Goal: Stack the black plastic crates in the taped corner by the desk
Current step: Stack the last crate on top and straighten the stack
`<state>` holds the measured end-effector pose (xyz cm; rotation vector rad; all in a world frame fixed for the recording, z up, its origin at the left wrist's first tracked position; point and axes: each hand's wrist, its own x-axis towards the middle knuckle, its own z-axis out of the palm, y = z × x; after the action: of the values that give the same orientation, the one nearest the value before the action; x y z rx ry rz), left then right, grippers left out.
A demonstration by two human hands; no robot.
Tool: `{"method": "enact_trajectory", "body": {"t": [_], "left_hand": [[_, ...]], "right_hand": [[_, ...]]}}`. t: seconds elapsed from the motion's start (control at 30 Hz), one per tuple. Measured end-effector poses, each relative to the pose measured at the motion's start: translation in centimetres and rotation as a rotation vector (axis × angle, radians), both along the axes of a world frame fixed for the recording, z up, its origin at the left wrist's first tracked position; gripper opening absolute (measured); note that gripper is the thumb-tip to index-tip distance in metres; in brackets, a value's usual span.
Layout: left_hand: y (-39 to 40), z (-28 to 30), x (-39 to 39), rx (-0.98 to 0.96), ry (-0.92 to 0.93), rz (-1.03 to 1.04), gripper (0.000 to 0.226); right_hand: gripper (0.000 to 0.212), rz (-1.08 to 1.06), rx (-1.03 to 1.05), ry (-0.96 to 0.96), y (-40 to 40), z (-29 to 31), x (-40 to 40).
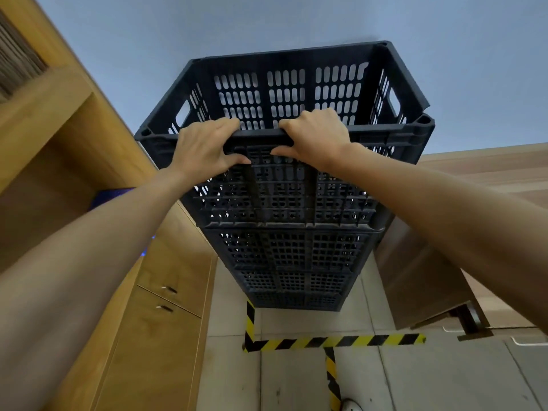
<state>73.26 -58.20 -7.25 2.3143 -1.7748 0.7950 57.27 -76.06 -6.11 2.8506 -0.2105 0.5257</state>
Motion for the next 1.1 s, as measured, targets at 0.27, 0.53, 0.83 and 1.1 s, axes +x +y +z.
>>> {"method": "enact_trajectory", "body": {"t": [0.27,0.53,0.83,1.1], "left_hand": [[-3.7,-0.2,-2.4,-0.045,-0.014,0.092,0.052],[-3.8,-0.6,-3.0,-0.031,-0.080,0.100,0.055],[-2.5,-0.8,-3.0,0.003,-0.146,0.000,0.051],[-2.0,-0.9,-3.9,0.042,-0.123,0.085,0.061]], "right_hand": [[0.057,0.048,-0.024,0.022,-5.0,0.6,-0.5],[0.056,0.053,-0.016,0.025,-5.3,0.2,-1.4],[0.055,0.012,-0.019,-0.057,-3.9,-1.3,-2.1],[0.059,0.060,-0.015,-0.085,-3.8,-1.4,-2.2]]}}
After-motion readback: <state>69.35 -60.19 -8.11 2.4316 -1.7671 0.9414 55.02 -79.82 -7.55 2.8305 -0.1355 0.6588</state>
